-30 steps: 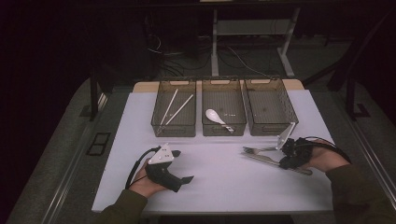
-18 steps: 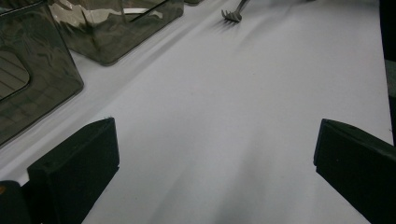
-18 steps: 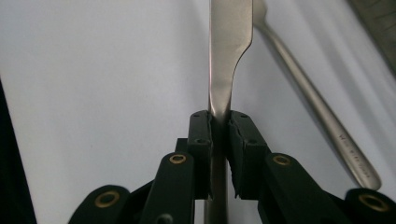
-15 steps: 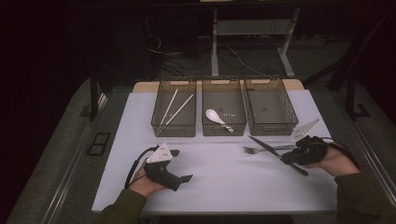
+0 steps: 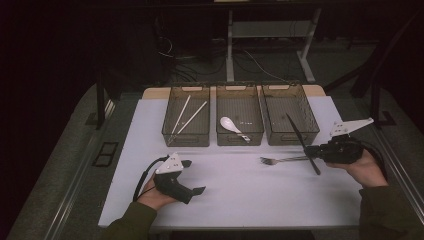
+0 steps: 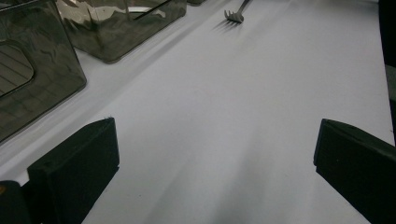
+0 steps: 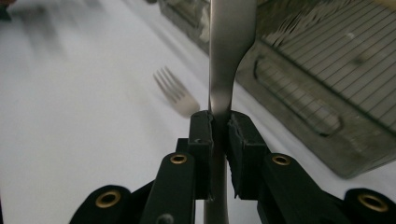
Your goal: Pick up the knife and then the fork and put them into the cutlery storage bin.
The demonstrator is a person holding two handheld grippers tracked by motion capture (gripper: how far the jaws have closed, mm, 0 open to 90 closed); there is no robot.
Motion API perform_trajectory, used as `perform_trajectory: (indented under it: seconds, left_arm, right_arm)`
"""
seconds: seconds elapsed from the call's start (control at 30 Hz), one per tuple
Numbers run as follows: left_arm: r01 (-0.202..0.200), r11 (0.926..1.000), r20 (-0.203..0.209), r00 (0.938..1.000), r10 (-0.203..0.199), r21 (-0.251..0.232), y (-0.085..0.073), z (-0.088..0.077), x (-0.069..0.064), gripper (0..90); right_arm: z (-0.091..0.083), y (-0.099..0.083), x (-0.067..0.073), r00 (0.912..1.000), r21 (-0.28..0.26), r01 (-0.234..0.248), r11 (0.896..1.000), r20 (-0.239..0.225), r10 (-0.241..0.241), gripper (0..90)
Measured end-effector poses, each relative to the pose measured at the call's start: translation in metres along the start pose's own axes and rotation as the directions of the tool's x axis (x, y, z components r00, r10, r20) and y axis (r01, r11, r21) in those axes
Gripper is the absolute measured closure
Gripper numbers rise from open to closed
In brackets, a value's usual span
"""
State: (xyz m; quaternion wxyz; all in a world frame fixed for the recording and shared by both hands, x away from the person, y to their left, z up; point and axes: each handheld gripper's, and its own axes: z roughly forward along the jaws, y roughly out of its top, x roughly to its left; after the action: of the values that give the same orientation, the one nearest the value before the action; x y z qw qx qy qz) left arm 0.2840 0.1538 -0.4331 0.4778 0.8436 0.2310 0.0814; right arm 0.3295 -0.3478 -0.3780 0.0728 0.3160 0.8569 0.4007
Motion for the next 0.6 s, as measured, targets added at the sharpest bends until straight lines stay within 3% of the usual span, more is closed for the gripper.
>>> perform_trajectory:
  seconds: [0.27,0.6]
  left_arm:
    - [0.000,1.0000,0.000,1.0000,0.000,0.000,0.000,0.000,0.000,0.0]
    - [0.000,1.0000,0.005,1.0000,0.000,-0.002,0.000,0.000,0.000,0.0]
  right_arm:
    - [-0.011,0.019,-0.005,0.9961,-0.102,-0.036,0.994,0.076,0.044,80.0]
    - [-0.011,0.074,-0.028,0.9778,-0.144,-0.058,0.988,0.192,0.085,80.0]
